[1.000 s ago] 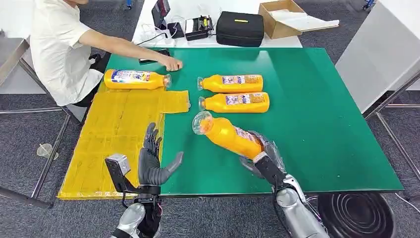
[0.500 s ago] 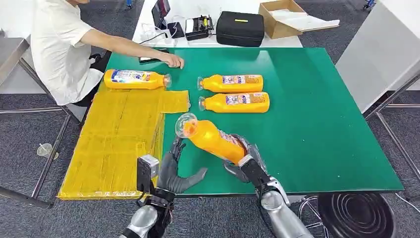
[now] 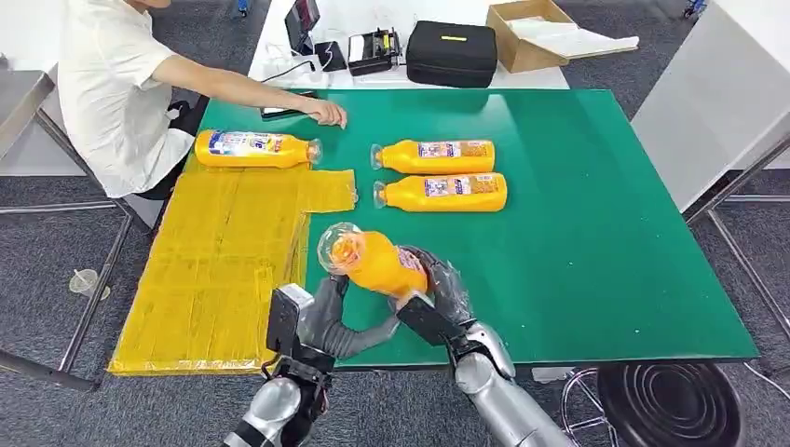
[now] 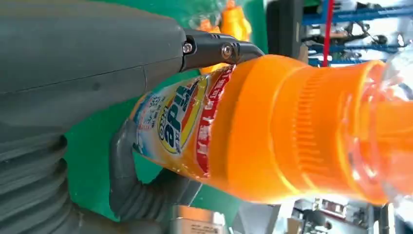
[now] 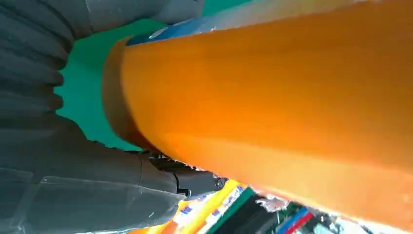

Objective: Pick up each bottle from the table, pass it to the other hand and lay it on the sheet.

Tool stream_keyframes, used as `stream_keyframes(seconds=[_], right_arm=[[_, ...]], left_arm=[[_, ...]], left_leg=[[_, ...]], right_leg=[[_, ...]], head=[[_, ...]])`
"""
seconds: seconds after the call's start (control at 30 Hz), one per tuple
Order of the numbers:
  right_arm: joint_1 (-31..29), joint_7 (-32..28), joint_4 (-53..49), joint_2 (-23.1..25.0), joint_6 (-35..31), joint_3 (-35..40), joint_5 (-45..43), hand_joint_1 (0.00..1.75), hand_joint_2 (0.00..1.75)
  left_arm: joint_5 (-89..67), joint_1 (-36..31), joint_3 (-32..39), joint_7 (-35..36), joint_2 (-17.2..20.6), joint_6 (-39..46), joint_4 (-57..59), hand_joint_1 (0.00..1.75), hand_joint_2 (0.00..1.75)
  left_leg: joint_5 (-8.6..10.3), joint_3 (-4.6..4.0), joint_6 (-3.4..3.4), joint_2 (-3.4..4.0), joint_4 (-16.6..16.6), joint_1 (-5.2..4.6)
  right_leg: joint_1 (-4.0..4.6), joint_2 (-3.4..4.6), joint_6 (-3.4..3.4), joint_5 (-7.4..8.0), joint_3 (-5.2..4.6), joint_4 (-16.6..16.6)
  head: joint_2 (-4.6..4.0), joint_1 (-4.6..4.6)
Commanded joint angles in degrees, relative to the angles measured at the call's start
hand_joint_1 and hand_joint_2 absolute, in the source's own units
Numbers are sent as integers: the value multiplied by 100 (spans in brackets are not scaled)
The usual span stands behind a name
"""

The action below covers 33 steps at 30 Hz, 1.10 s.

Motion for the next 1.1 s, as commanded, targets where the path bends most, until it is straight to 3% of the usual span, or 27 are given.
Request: stream_keyframes(seconds=[0.03,0.23,0.53,0.73,1.07,1.1], right_arm=[[-336,12,662,133,-66,517,69,175,175],[-362,-229,643,352,-274,699,-181,175,175],[-398,-232,657,377,-233,1019,-466,175,175],[-253,-869,540,441,-193,1114,-916,175,175],[-414,-790,743,392,-52,1209,-937,175,175],[-406,-774,674,372,-8,1215,-940,175,175]], left_arm=[[204,-288,158,109,-58,6,78,0,175],[1409,-434,484,502,-159,-247,215,0,175],[1764,-480,439,118,-190,174,-111,0,175],[2437,-506,507,148,-235,49,-340,0,175],[2212,-584,268,-72,-207,64,-287,0,175],[2165,-605,265,-123,-188,53,-251,7,175]], left_leg=[[-13,22,1,12,5,4],[-19,29,-1,17,10,8],[-11,13,2,9,7,7],[-20,29,0,10,12,6],[-8,12,1,4,3,4],[-3,4,0,2,1,3]], right_leg=[[8,3,-20,-9,23,0],[13,4,-29,-13,31,3],[11,-2,-17,-8,14,0],[10,-4,-30,-19,32,7],[6,-5,-16,-7,14,-1],[3,-4,-11,-3,5,-2]], head=[[0,-2],[0,0],[0,-2],[0,-2],[0,-2],[0,-2]])
